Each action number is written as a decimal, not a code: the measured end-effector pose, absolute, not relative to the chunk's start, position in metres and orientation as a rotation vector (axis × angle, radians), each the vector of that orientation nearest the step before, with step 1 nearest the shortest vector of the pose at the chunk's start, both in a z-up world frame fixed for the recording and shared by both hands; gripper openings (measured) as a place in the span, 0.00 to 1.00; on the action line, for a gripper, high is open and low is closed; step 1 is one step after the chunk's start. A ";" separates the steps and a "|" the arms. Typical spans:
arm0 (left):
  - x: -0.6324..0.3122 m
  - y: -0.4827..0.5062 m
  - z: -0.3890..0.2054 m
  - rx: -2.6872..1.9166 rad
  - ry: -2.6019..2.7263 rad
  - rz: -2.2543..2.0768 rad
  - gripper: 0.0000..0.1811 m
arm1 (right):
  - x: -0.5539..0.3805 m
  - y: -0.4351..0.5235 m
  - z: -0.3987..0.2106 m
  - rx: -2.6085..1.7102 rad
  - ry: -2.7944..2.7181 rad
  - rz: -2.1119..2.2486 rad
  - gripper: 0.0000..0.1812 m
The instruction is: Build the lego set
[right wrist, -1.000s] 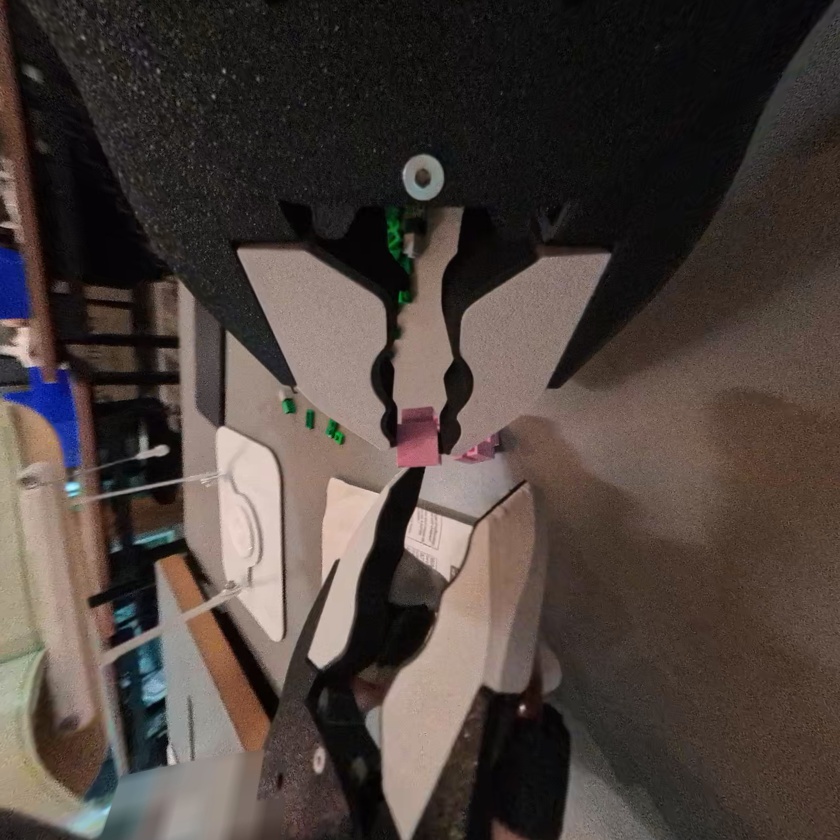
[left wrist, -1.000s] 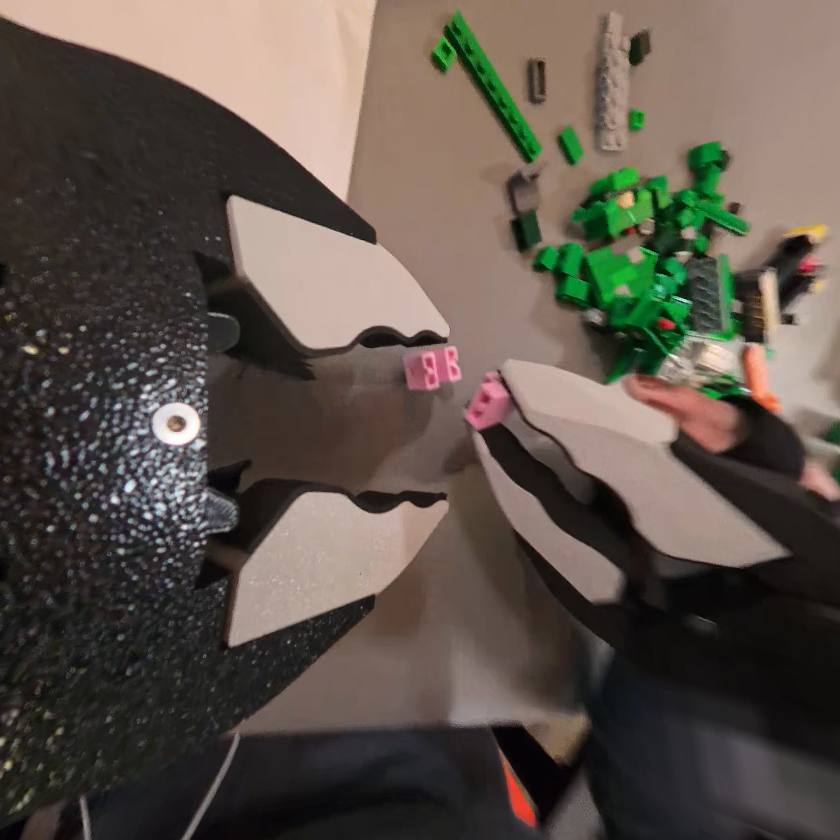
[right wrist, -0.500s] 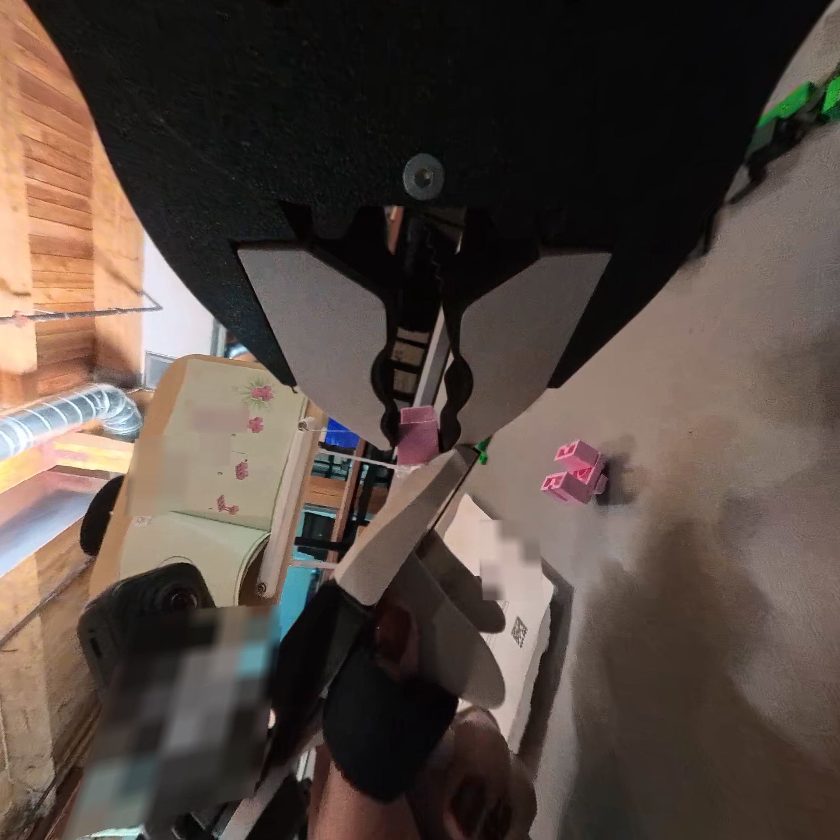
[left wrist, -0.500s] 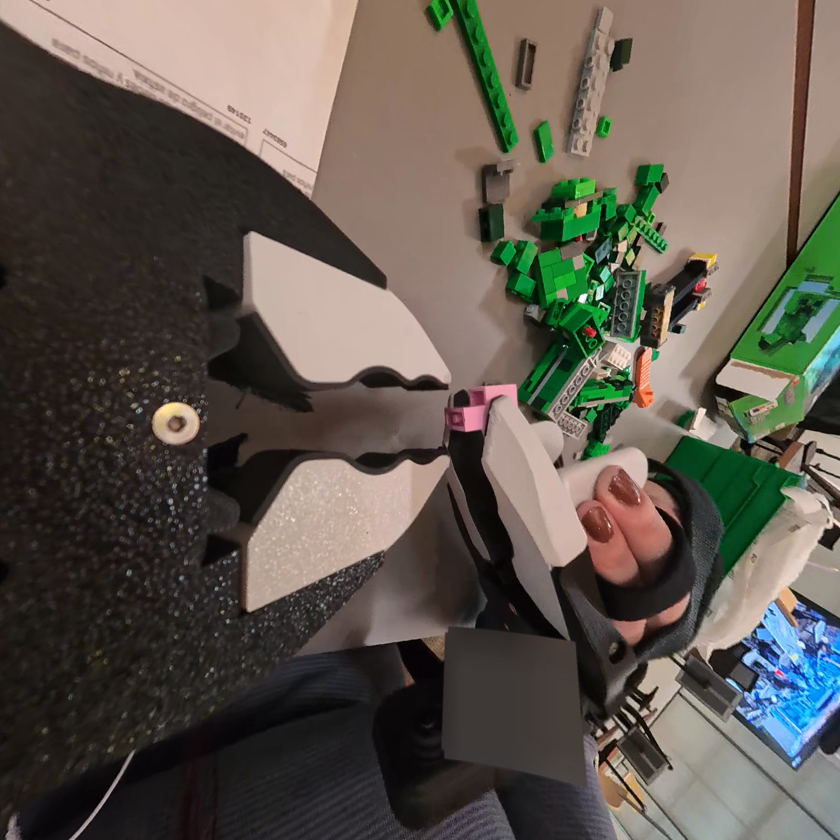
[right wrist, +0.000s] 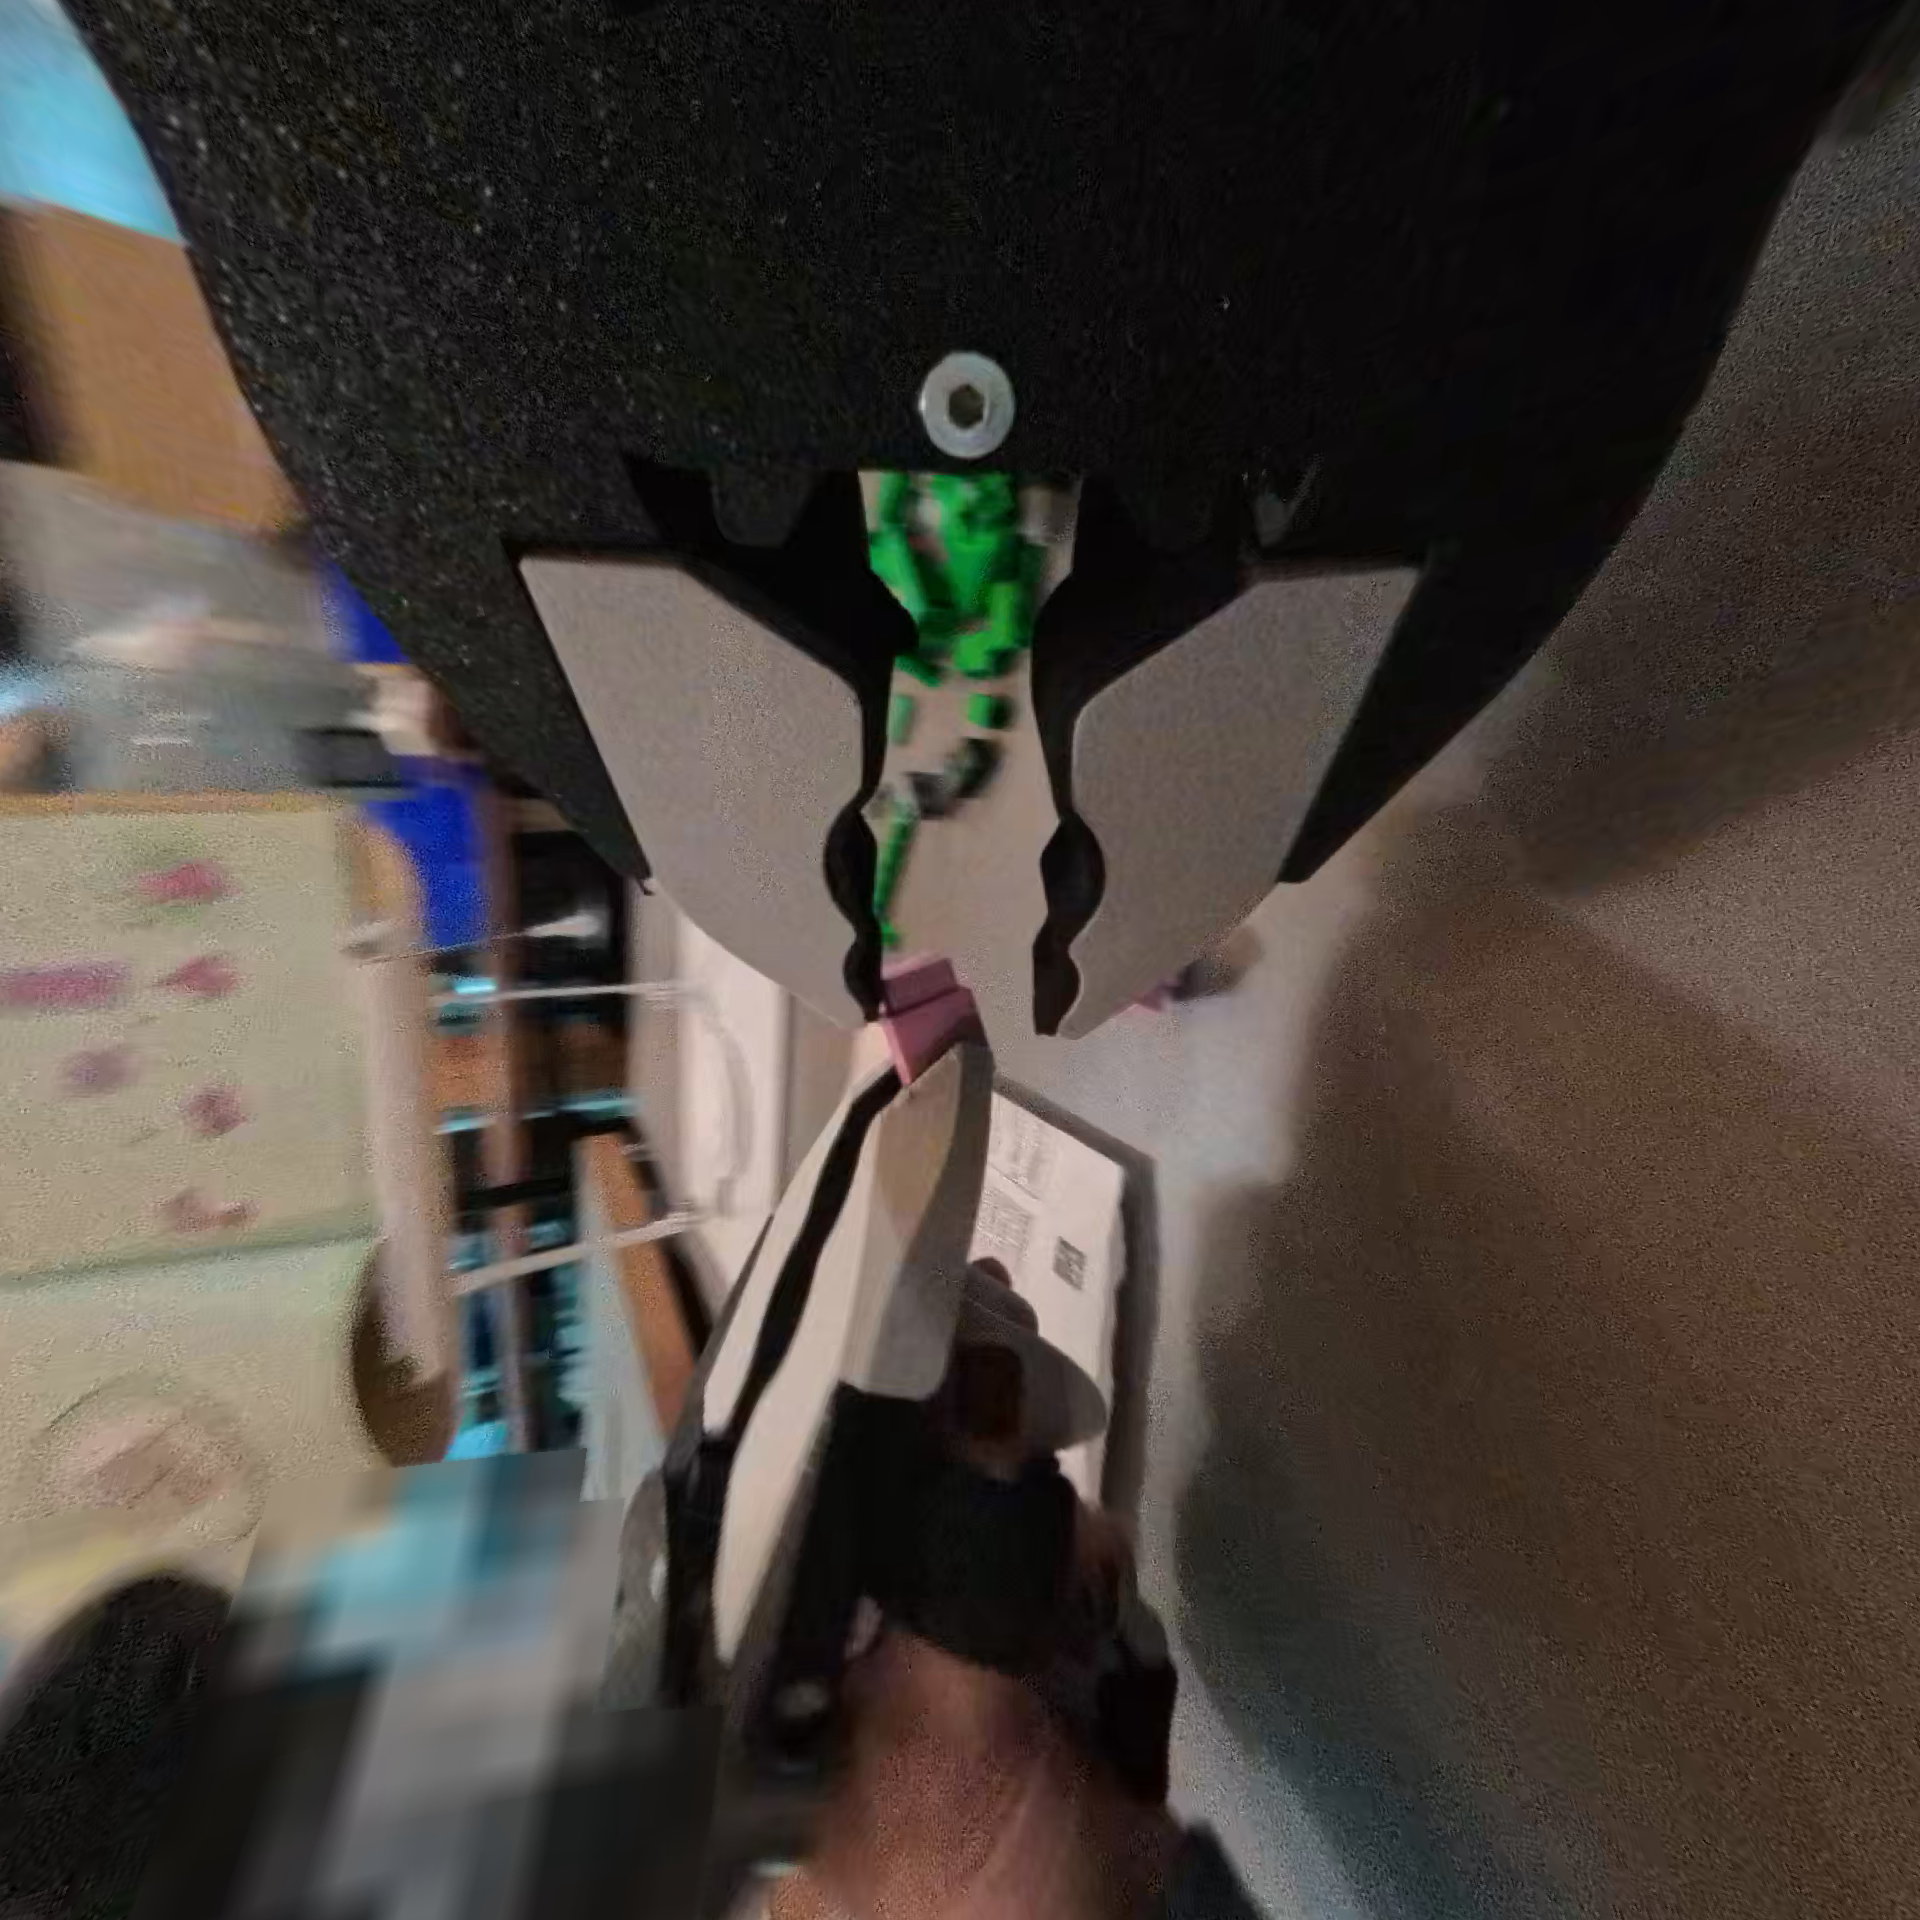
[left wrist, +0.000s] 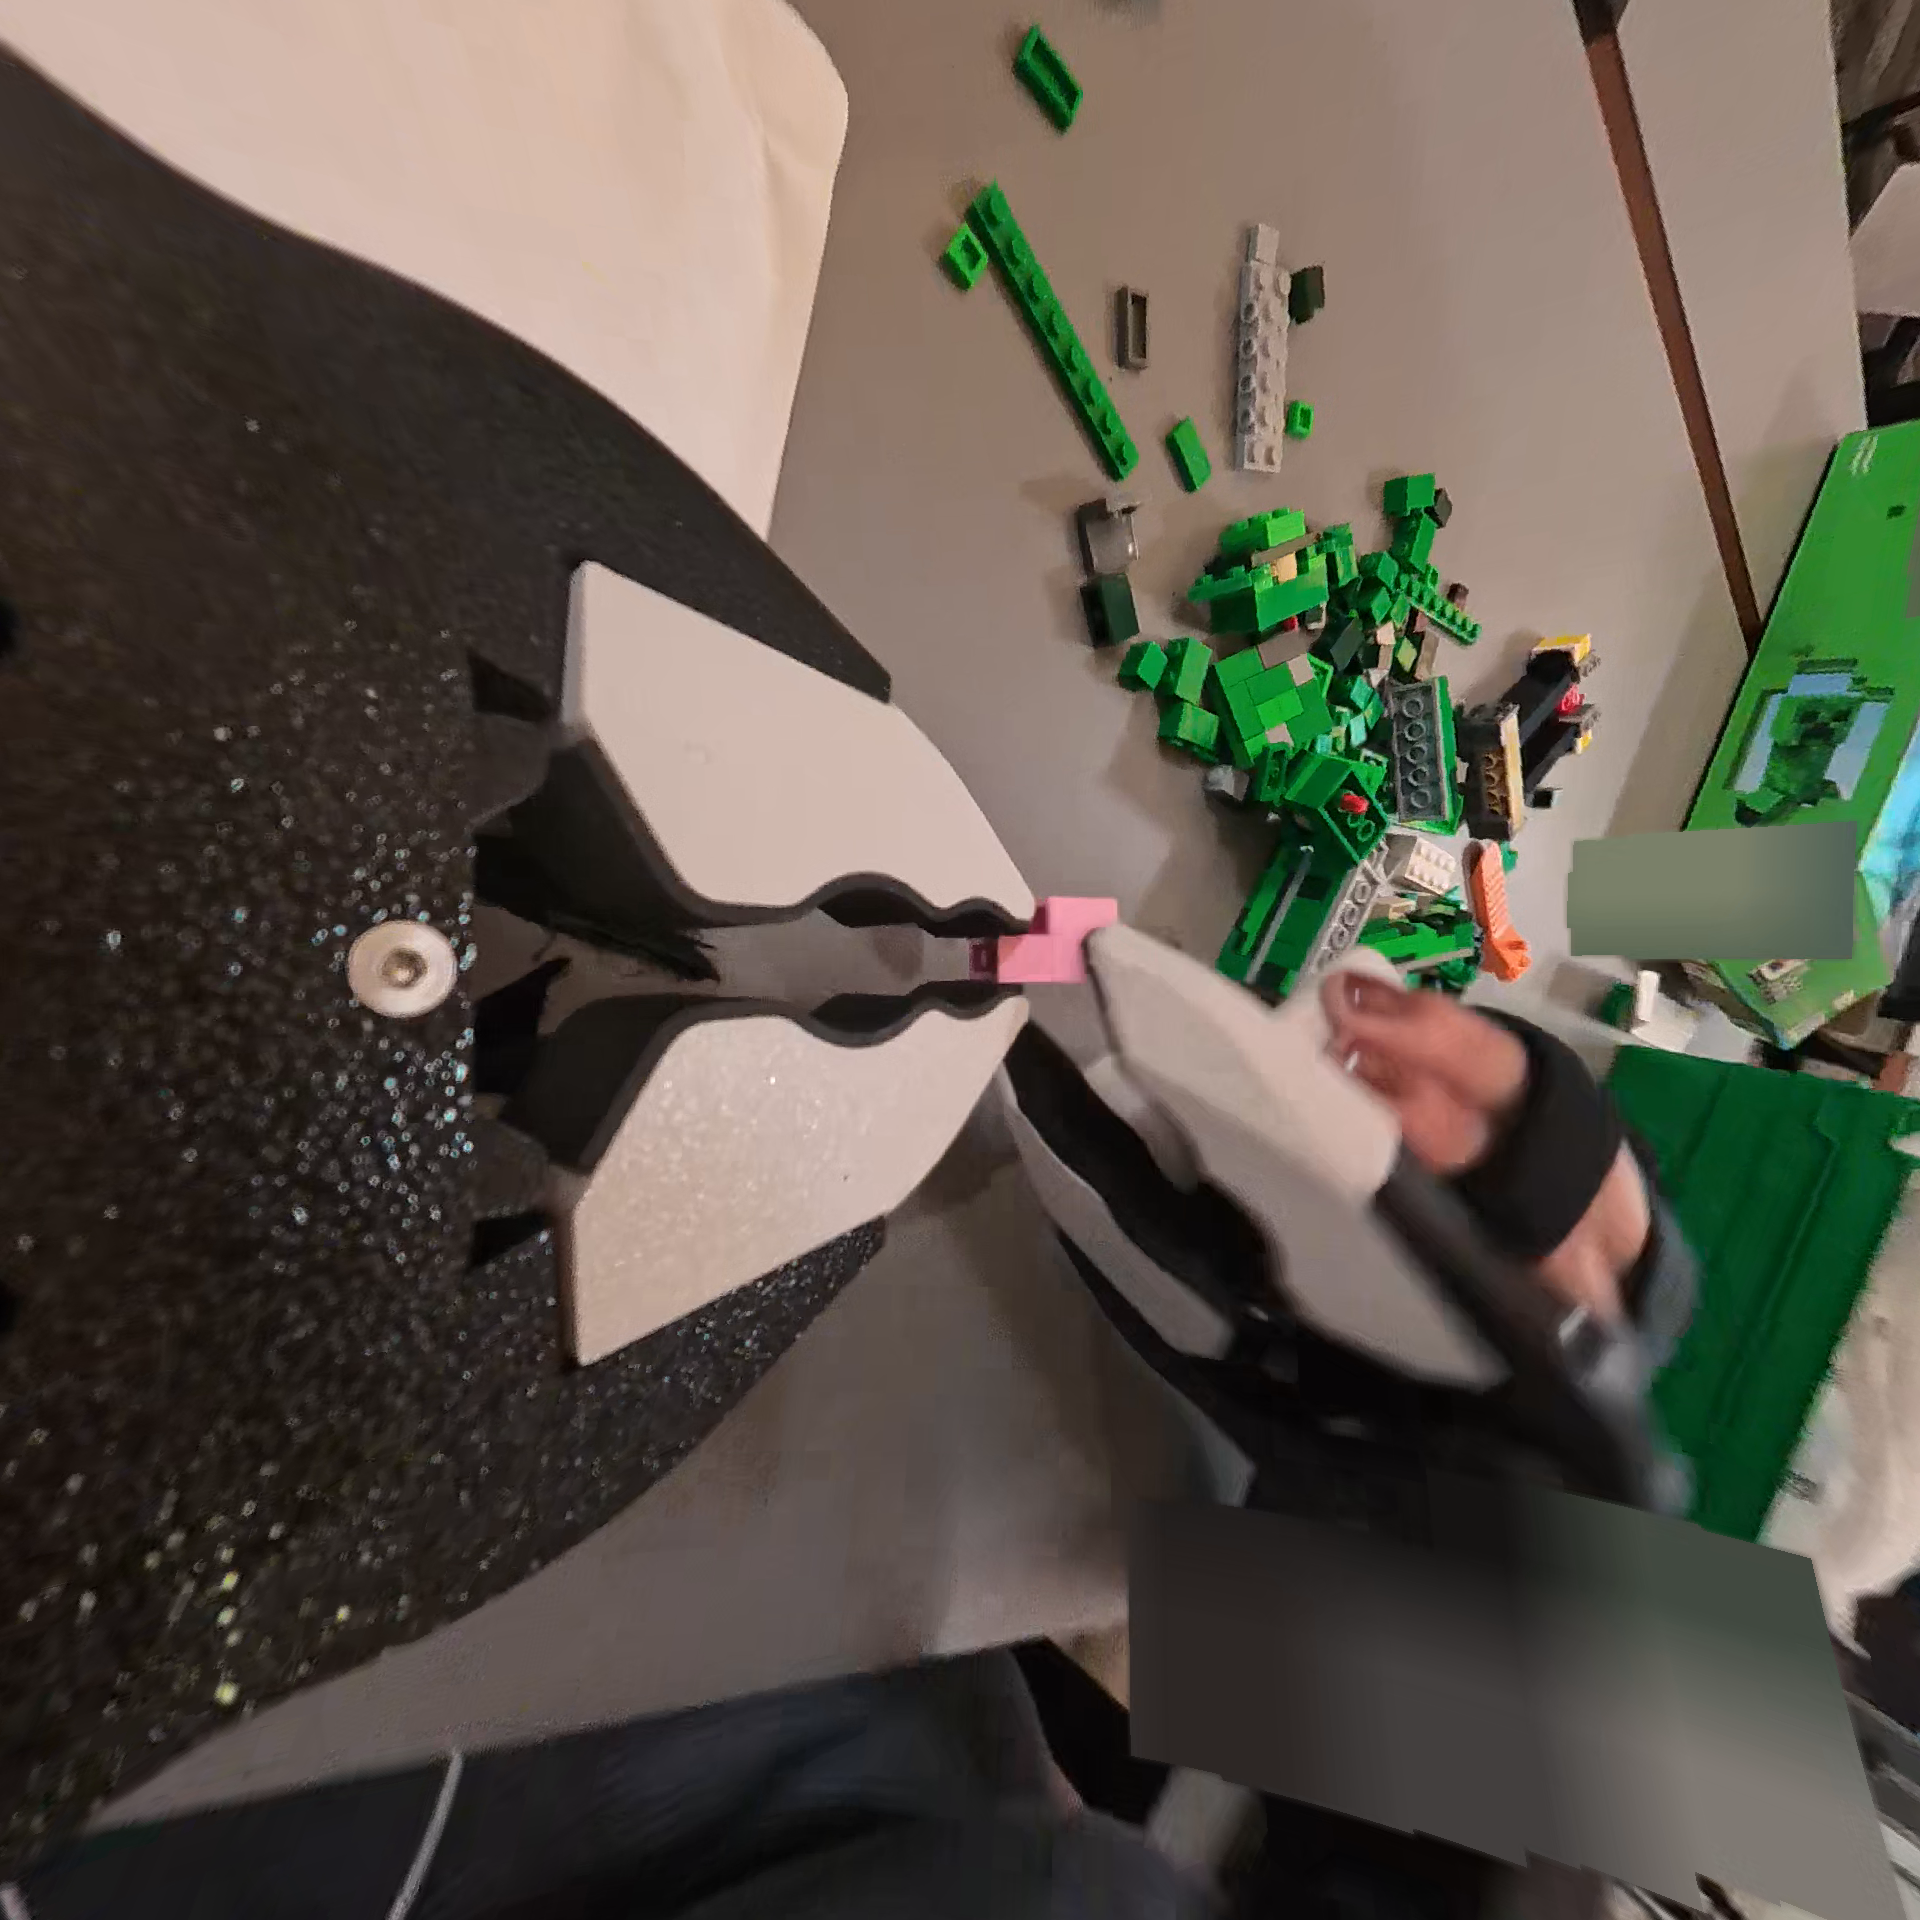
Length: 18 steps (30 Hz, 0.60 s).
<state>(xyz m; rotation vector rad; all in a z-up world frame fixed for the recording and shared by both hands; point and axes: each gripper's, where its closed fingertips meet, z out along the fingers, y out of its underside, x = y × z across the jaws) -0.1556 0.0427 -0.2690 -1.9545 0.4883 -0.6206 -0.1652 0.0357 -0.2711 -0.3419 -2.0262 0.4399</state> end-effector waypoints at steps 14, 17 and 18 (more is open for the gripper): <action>-0.140 0.030 -0.275 -1.857 0.774 -0.553 0.04 | -0.146 0.028 -0.275 -0.837 -2.242 1.213 0.09; -0.132 0.024 -0.275 -1.827 0.859 -0.563 0.04 | -0.136 0.020 -0.277 -0.741 -2.333 1.272 0.08; -0.129 0.020 -0.277 -1.827 0.904 -0.568 0.04 | -0.132 0.017 -0.279 -0.685 -2.382 1.268 0.08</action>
